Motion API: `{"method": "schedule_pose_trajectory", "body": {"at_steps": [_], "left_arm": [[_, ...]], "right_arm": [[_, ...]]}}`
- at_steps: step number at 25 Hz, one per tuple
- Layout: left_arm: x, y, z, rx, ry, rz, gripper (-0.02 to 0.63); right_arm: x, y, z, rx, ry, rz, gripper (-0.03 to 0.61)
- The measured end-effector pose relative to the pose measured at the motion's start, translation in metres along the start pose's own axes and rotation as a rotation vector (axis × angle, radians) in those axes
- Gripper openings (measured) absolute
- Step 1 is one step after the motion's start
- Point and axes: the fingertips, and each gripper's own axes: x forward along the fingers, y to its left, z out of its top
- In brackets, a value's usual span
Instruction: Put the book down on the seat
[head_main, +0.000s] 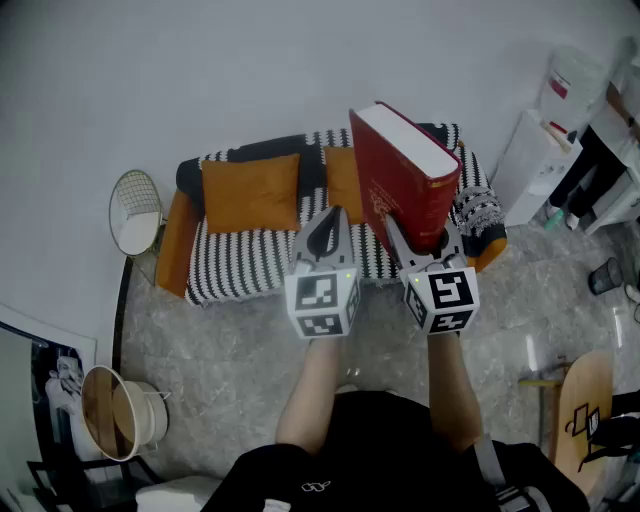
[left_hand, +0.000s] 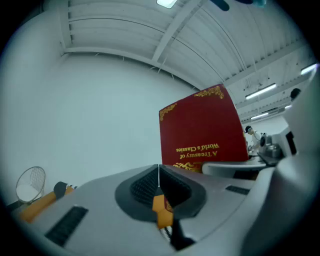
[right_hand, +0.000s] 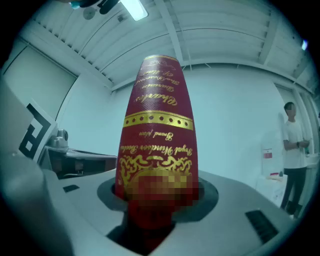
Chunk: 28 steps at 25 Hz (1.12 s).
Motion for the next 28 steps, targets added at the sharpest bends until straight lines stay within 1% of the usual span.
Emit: {"method": "schedule_pose_trajectory", "body": {"at_steps": [6,11,16,22,28], "left_arm": [[-0.01,-0.013,-0.008,-0.003,0.026,-0.02,0.014],[-0.013,-0.02,-0.005,-0.001,0.014,-0.022,0.014],[-0.015,-0.032,-0.006,-0.01,0.025,-0.015,0.014],[-0.028,-0.024,-0.002,-0.02,0.015,0.04,0.014],[-0.047,-0.031,-0.004,-0.025,0.019,0.099,0.014]], "right_arm": [[-0.016,0.002,-0.006,0.04,0.007,0.001,0.21],[-0.022,-0.001,-0.003,0.034,0.006,0.002,0.21],[-0.035,-0.013,-0.002,0.042,-0.002,0.003,0.21],[-0.048,-0.014,0.001,0.046,-0.012,0.025,0.21],[-0.068,-0.024,-0.002,0.066,-0.019,0.045,0.21]]}}
